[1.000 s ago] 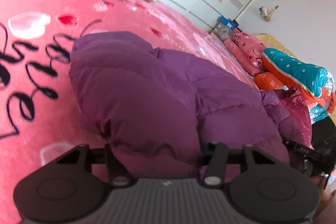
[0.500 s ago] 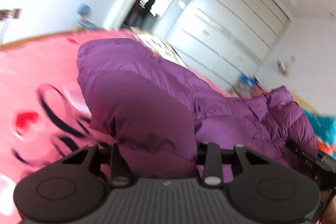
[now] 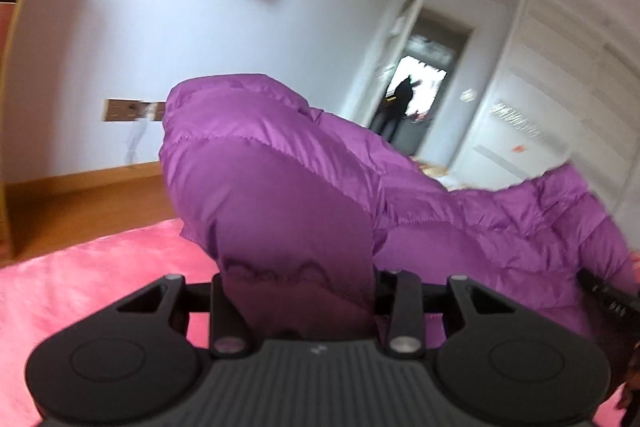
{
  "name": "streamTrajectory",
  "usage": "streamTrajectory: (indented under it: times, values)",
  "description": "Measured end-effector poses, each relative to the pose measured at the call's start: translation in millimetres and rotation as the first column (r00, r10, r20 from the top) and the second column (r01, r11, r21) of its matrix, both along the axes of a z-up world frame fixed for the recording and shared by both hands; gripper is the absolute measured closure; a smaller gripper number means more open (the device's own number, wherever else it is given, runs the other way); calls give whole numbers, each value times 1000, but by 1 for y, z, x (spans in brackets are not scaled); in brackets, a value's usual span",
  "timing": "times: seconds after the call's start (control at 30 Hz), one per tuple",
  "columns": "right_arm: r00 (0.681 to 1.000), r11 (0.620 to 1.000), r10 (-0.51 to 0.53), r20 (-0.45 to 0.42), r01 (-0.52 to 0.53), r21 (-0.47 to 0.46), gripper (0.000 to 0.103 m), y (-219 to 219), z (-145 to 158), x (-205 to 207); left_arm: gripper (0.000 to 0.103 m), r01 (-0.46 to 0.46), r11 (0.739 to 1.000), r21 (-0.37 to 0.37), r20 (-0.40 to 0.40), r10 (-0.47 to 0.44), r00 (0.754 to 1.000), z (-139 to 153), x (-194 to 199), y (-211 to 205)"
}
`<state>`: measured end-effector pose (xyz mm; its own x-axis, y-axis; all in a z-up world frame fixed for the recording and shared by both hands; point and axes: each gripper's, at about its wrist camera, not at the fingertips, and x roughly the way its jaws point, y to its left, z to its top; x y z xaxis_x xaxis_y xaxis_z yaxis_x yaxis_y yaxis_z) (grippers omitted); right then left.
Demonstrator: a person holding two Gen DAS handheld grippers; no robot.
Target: Fold large clothes
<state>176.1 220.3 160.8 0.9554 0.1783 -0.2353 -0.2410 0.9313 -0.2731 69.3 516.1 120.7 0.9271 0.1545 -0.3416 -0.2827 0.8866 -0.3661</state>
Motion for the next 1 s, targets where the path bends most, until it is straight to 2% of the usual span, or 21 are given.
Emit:
streamTrajectory:
  times: [0.07, 0.17, 0.23, 0.27, 0.3, 0.33, 0.4, 0.47, 0.53, 0.57, 0.63, 0.7, 0.8, 1.0]
  values:
    - [1000, 999, -23, -8, 22, -47, 61, 19, -12, 3, 62, -30, 1000, -1, -55, 29, 998, -11, 10, 5]
    - [994, 991, -96, -46, 91, -101, 45, 25, -29, 15, 53, -54, 998, 11, -99, 54, 994, -25, 13, 13]
    - [988, 987, -137, -66, 131, -98, 21, 21, -33, 15, 40, -68, 998, 14, -110, 69, 991, -24, 8, 19]
    - [986, 988, -144, -83, 138, -75, 20, 14, -31, 13, 39, -74, 997, 18, -116, 76, 990, -23, 7, 19]
    - [984, 988, -151, -95, 148, -45, 13, 7, -29, 9, 39, -71, 997, 22, -122, 74, 990, -21, 6, 20]
    - [983, 987, -159, -94, 159, -14, 0, 1, -23, 7, 37, -70, 997, 26, -126, 72, 989, -19, 4, 20]
    - [983, 983, -176, -58, 179, 41, 0, -8, -5, -6, 31, -83, 995, 46, -141, 89, 986, -9, 0, 20]
    - [983, 979, -176, -58, 181, 98, 0, -15, 10, -20, 24, -100, 990, 95, -136, 112, 984, 2, -1, 12]
    - [984, 974, -170, -58, 177, 144, 0, -25, 26, -44, 5, -142, 971, 194, -96, 163, 982, 13, -13, 0]
    - [985, 972, -165, -56, 172, 158, 0, -32, 32, -56, 2, -155, 959, 236, -76, 177, 981, 21, -20, -5]
    - [986, 970, -153, -60, 162, 183, 0, -40, 40, -82, 1, -172, 933, 316, -36, 193, 980, 37, -34, -18]
    - [986, 963, -147, -84, 162, 217, 0, -44, 43, -106, 1, -179, 915, 361, -37, 205, 978, 50, -44, -31]
    - [981, 954, -128, -142, 161, 251, 0, -45, 39, -135, 1, -156, 918, 366, -67, 193, 979, 62, -61, -48]
    - [963, 937, -111, -244, 184, 299, 0, -59, 36, -203, 1, -94, 915, 392, -148, 164, 975, 64, -102, -86]
